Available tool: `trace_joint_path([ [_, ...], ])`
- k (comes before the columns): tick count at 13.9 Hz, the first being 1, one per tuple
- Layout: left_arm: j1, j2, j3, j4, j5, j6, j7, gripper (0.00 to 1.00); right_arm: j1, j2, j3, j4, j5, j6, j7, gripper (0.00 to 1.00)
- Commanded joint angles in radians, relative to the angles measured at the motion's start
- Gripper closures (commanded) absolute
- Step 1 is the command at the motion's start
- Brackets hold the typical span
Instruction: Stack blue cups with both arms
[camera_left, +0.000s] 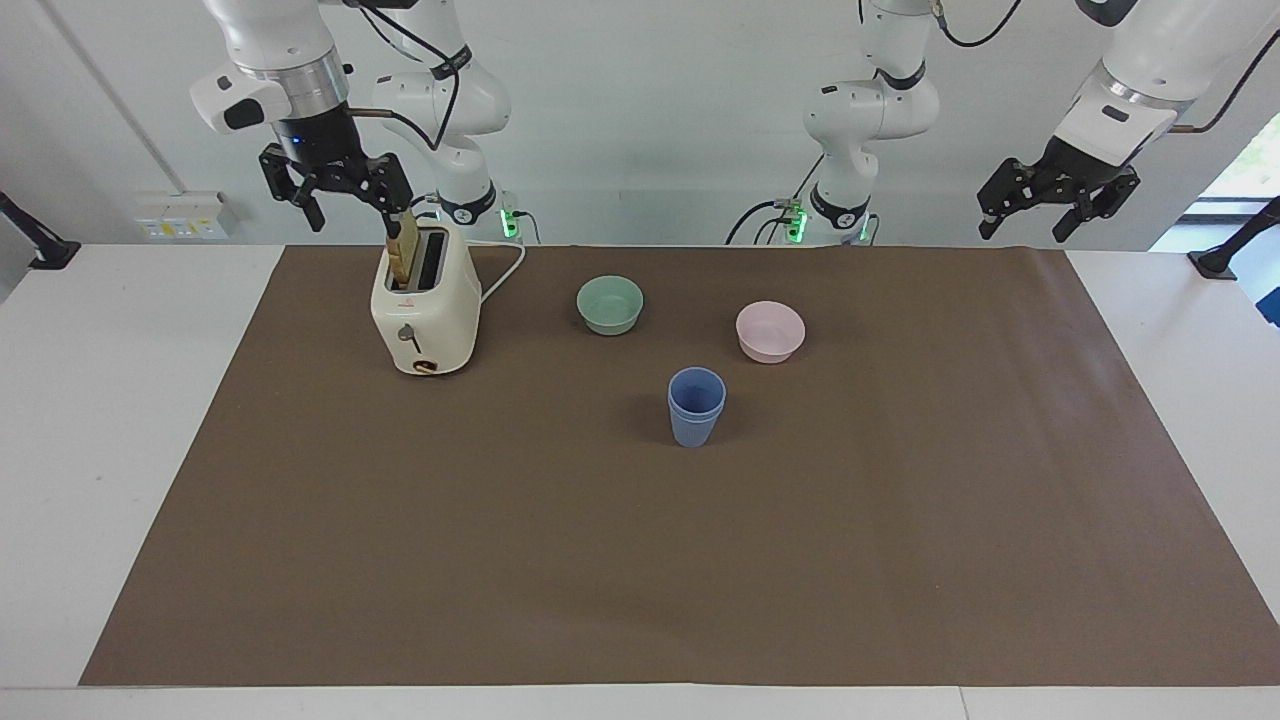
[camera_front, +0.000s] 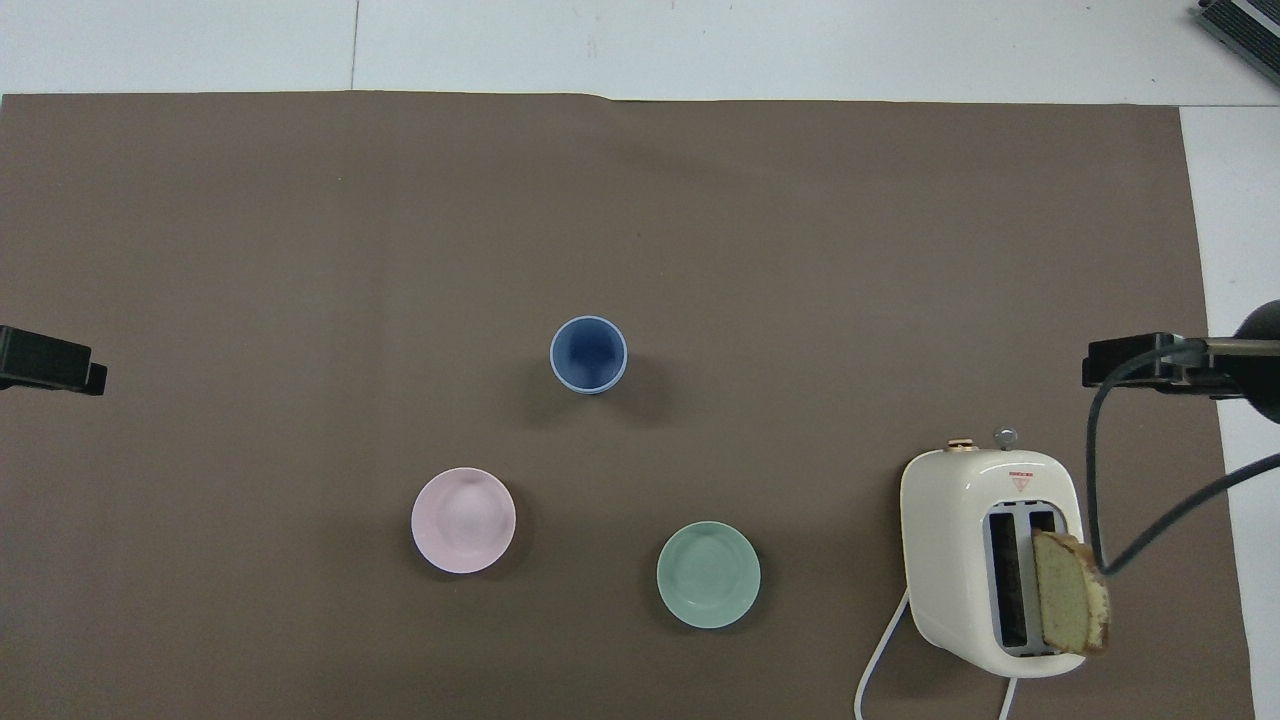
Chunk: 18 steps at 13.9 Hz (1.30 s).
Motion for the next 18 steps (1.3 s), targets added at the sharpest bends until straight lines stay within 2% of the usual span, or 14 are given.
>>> trace_joint_path([
  [1,0.007,-0.027,-0.004,-0.025,0.007,-0.005,-0.008,0.00,-0.013,0.006,0.001,0.029,0.025,-0.030,-0.031,0.00],
  [8,0.007,-0.027,-0.004,-0.025,0.007,-0.005,-0.008,0.00,-0.015,-0.034,0.001,-0.034,0.048,-0.034,-0.021,0.00],
  [18,0.007,-0.025,-0.004,-0.025,0.007,-0.005,-0.008,0.00,-0.015,-0.035,0.001,-0.034,0.048,-0.030,-0.021,0.00],
])
